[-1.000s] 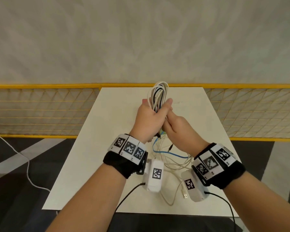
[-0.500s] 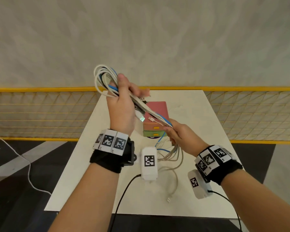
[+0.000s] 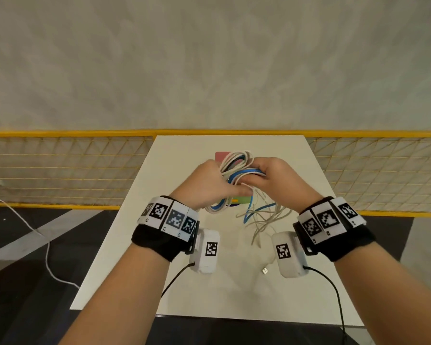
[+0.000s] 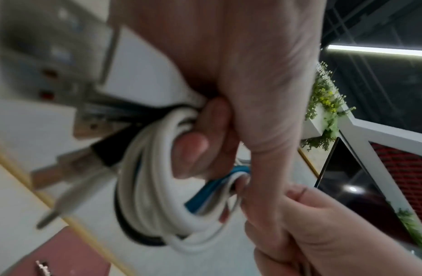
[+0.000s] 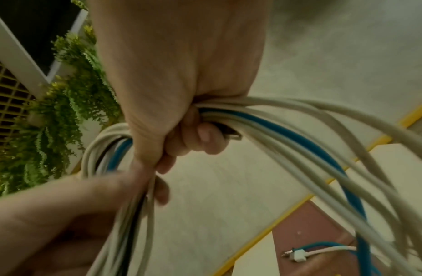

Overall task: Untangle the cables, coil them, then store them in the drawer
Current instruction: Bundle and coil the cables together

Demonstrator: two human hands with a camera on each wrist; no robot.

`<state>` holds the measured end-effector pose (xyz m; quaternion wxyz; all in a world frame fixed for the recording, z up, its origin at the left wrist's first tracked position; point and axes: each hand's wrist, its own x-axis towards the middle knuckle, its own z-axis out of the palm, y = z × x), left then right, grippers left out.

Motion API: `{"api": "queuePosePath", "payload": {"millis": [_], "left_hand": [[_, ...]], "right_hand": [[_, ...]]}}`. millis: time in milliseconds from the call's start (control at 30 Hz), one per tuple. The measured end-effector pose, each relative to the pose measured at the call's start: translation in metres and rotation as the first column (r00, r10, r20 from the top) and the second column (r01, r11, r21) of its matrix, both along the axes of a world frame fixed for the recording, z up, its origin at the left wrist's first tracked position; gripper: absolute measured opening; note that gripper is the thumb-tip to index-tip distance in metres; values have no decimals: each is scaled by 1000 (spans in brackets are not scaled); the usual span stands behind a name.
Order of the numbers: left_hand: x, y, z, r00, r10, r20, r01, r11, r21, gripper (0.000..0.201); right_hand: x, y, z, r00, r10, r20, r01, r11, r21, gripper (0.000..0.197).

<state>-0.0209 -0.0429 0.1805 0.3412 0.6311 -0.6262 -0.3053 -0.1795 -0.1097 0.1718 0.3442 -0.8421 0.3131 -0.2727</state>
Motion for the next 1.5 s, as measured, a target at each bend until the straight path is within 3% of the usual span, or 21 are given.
{"api": "queuePosePath", "payload": {"millis": [133,267,367,433,533,600,667,767,900,1000,1133,1233,1300,1433,1500], "left_hand": [[12,0,-3,997,-68,22,67,996,65,13],[21,-2,-6,994,-31,106,21,996,90,42],[19,1,-2,998,-44,-41,44,999,-6,8],[19,1,-3,983,-26,-184,16,998,-58,22],[7,2,-8,890,-14,-456,-23,997,-76,35],[-7,0,-13,853,94,-513,-141,989,-53,39],[-17,-1,-18,862,209,-462,-235,972,1,53],[-27,0,-18,873,224,-433,-222,973,55,60],[-37,0,-16,857,206,-472,-172,978,113,62],[-36,-2,-17,803,291,-520,-250,957,150,52],[-32,-7,-15,806,389,-446,-426,904,18,40],[-23,-13,-12,707,471,-527,-548,836,11,34],[-18,-15,-10,631,441,-638,-565,825,11,31],[-12,-15,4,454,174,-874,-431,901,-45,32],[-10,-12,8,425,83,-901,-371,924,-89,33]], "right_hand": [[-5,4,-11,996,90,9,-90,994,66,12],[-10,3,-21,994,100,-33,-101,994,-31,23],[-16,0,-25,999,28,-15,-28,999,-30,19],[-19,1,-30,1000,15,19,-15,1000,7,8],[-16,9,-33,996,-6,91,-2,996,86,20],[-10,15,-28,982,-70,175,45,989,142,23],[-1,19,-22,970,-139,199,115,985,127,21],[9,23,-14,973,-191,131,188,982,30,16],[20,28,-14,991,-131,32,133,990,-47,13],[21,30,-18,996,-40,-83,32,994,-106,14],[12,28,-27,995,65,77,-63,997,-33,36],[12,31,-33,977,61,203,-60,998,-11,43],[13,30,-40,971,66,228,-67,998,-2,40],[11,25,-58,998,21,58,-18,998,-67,8],[11,21,-65,999,35,27,-32,995,-98,15]]}}
